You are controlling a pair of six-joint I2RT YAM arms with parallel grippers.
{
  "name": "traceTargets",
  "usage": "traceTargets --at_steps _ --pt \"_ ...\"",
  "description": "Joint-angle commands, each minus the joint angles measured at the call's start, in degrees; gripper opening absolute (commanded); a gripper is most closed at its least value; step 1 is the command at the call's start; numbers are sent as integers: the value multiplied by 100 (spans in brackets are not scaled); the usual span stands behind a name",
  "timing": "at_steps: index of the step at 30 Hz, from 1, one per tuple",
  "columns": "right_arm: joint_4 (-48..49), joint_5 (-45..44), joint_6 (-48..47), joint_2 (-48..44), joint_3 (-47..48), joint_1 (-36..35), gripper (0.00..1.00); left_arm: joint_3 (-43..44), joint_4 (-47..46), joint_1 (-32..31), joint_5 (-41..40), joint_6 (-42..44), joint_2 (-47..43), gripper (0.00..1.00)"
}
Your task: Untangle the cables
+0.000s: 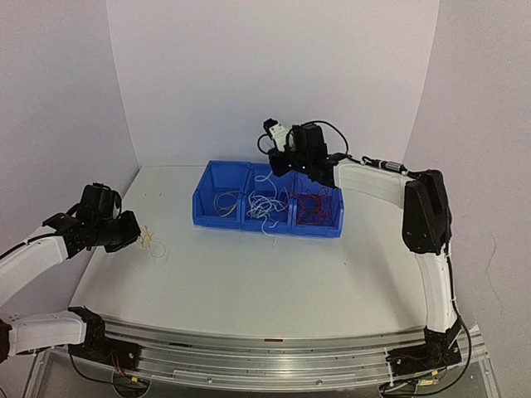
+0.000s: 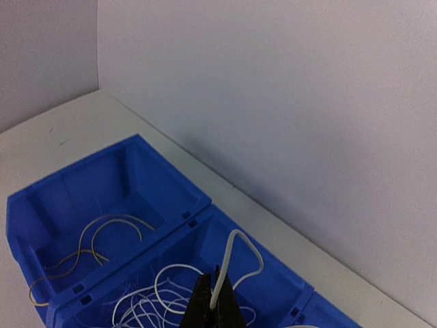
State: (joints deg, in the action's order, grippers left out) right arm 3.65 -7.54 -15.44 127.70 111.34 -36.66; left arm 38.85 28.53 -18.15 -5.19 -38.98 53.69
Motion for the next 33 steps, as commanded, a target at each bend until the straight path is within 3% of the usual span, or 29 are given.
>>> traceTargets --at_steps 1,7,15,18,23,33 --pt "219 5 243 -87 -419 -17 2 59 20 13 -76 19 87 0" --pt "-439 683 648 -261 -684 -17 22 251 -309 13 403 182 255 0" --pt "-1399 1466 688 -1128 -587 -18 65 1212 -1286 -12 1671 542 1155 0" --pt "-1559 1627 777 -1644 -778 -17 75 1728 -1558 -112 1860 638 1686 0" --pt "-1546 1536 1009 -2798 -1903 -17 83 2898 -1761 -568 1846 950 2751 0" --pt "-1341 927 2279 -5467 -4937 -17 86 5654 -1011 -923 589 1693 5451 0"
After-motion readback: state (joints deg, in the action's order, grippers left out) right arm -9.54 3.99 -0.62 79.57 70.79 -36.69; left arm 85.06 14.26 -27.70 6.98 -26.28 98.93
